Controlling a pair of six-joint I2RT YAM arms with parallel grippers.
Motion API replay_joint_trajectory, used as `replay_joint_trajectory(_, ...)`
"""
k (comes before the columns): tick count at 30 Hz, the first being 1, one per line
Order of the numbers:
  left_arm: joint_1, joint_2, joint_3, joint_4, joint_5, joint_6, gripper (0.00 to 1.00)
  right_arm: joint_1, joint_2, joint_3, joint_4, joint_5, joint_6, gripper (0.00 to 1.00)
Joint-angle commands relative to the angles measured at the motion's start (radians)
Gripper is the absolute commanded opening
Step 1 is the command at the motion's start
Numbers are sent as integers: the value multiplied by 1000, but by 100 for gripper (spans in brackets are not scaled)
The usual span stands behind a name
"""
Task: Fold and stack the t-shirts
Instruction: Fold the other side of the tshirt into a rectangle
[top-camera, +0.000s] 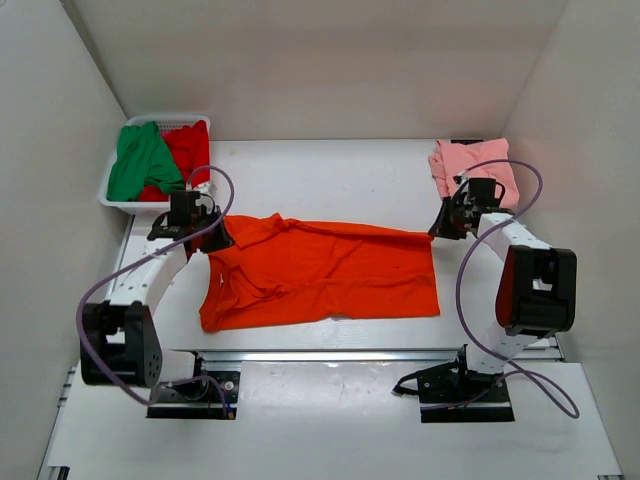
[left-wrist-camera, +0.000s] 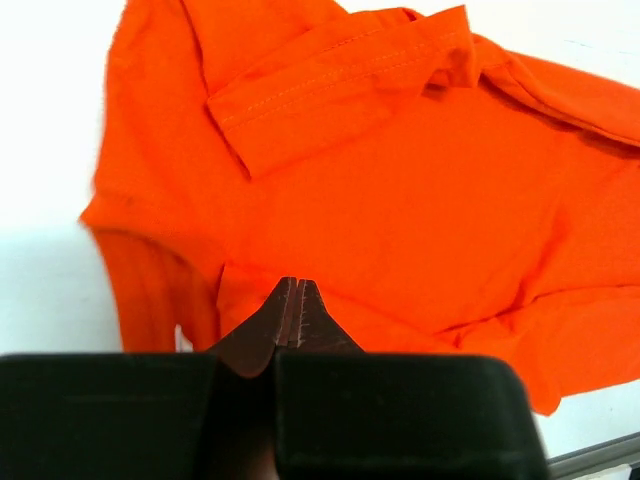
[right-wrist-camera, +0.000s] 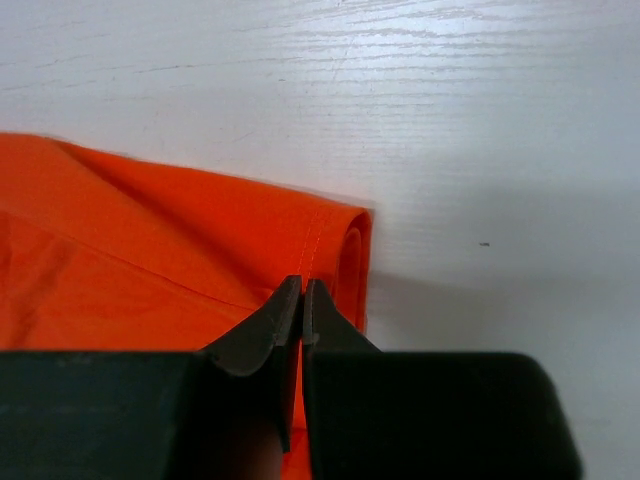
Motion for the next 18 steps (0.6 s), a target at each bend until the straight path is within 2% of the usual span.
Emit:
replay_joint_trajectory(1,-1,-101,-22,-49,-45,30,0,-13,-75,-27,46,-14,-18,0)
replay_joint_trajectory(4,-1,-136,-43,-77,-42,24,0,-13,-107,-71,51,-6,-15,0)
replay_joint_trajectory(7,-21,-130,-86,-17,-32,24,0,-6,-124,-97,62,-6,-9,0)
replay_joint_trajectory(8,-29,-130,-109,3,-26,7,9,-3,-124,-98,63,-14,-13,0)
replay_joint_trajectory(9,-32,-120,-122,48,-27,-7,26,4,-121,-101,63,-12,-9,0)
replay_joint_trajectory(10,-43,-104,-143,88,-29,-30,30,6,-117,-99,65,-15,-12,0)
replay_joint_trajectory(14,-44,-25,-140,184,-33,-123,45,26,-98,-108,68,-6,-7,0)
replay_joint_trajectory(18,-40,89,-80,224,-53,-172,50,39,-97,-102,80,-17,1,1)
